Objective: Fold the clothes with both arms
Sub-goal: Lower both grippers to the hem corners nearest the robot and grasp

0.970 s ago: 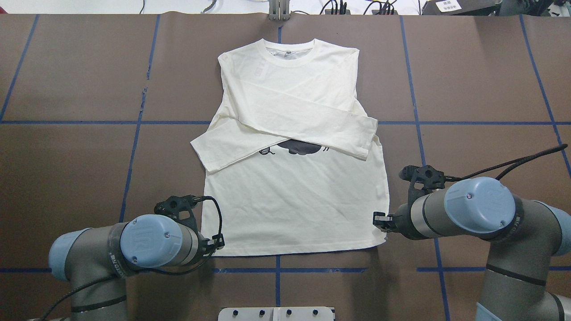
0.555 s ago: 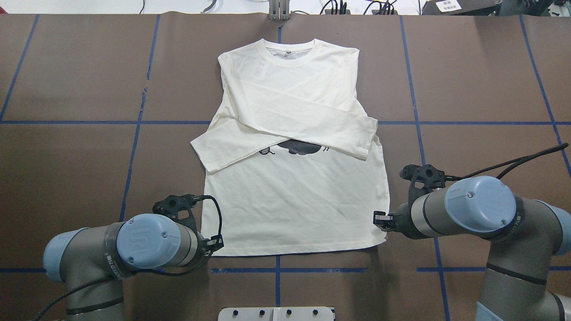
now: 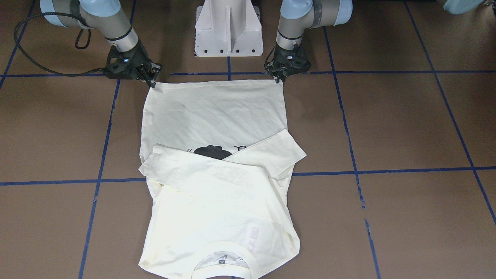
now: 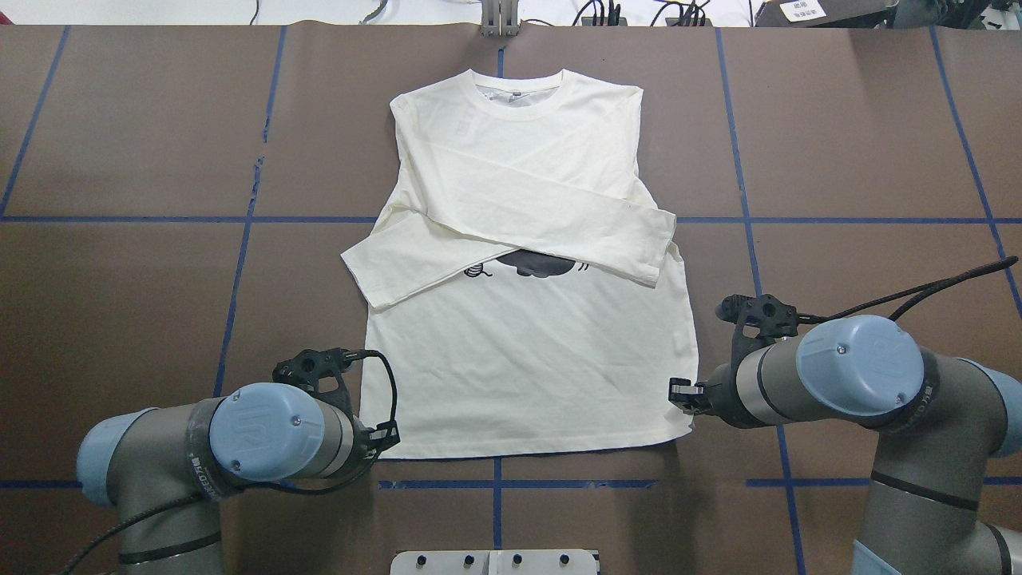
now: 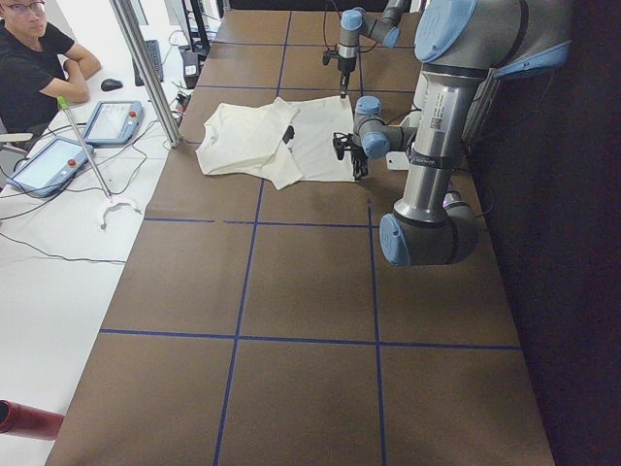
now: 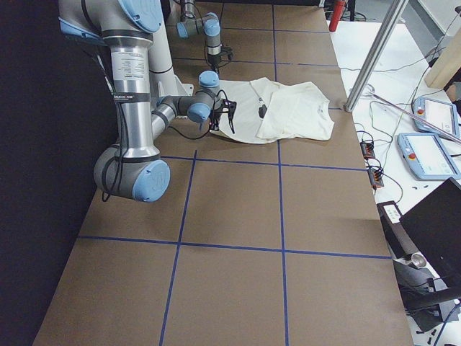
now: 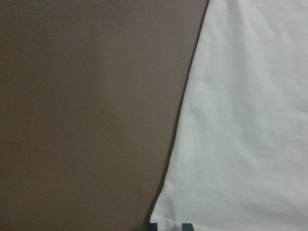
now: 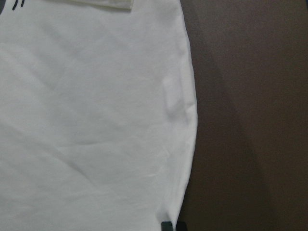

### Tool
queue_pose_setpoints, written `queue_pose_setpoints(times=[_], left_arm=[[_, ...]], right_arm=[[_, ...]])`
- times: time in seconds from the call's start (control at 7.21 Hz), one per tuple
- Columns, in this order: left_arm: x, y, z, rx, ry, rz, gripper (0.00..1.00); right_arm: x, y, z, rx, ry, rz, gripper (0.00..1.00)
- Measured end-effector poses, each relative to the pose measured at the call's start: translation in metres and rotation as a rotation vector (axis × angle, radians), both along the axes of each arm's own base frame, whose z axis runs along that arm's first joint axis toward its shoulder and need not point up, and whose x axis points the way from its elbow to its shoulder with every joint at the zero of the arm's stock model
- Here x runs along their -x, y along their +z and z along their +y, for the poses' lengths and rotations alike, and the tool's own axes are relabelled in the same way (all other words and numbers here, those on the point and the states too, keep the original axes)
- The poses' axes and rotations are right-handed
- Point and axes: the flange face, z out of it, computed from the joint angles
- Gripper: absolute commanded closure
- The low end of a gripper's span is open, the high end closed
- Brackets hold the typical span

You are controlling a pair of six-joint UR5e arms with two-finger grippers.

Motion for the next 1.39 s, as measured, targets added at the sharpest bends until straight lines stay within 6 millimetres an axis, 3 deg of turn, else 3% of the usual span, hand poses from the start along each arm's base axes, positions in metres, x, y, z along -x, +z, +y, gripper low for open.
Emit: queue_pose_setpoints(times=[0.28, 0.83, 0.97, 1.11, 1.25, 1.39], left_arm=[[-0.0002, 0.0032, -0.0001, -0.001, 0.002, -0.006, 0.6], [-0.0041, 0.0061, 0.0001, 0.0, 0.005, -0.014, 0.65], [-0.005, 0.0064, 0.0008, 0.001, 0.006, -0.014, 0.76], [-0.0054, 0.0062, 0.0011, 0.002, 0.006, -0.014, 0.93], [-0.0056, 0.0057, 0.0014, 0.004, 0.006, -0.013, 1.0], [-0.0056, 0.0045, 0.0015, 0.005, 0.006, -0.011, 1.0]], right_arm=[[-0.0002, -0.0008, -0.0004, -0.001, 0.001, -0.002, 1.0], [-0.0013, 0.0007, -0.0008, 0.001, 0.001, 0.001, 1.0], [-0.0019, 0.0012, -0.0012, 0.001, 0.002, 0.001, 1.0], [-0.0023, 0.0012, -0.0017, 0.001, 0.003, 0.001, 1.0], [-0.0027, 0.0015, -0.0021, 0.002, 0.005, 0.002, 1.0], [-0.0031, 0.0018, -0.0025, 0.003, 0.005, 0.003, 1.0]])
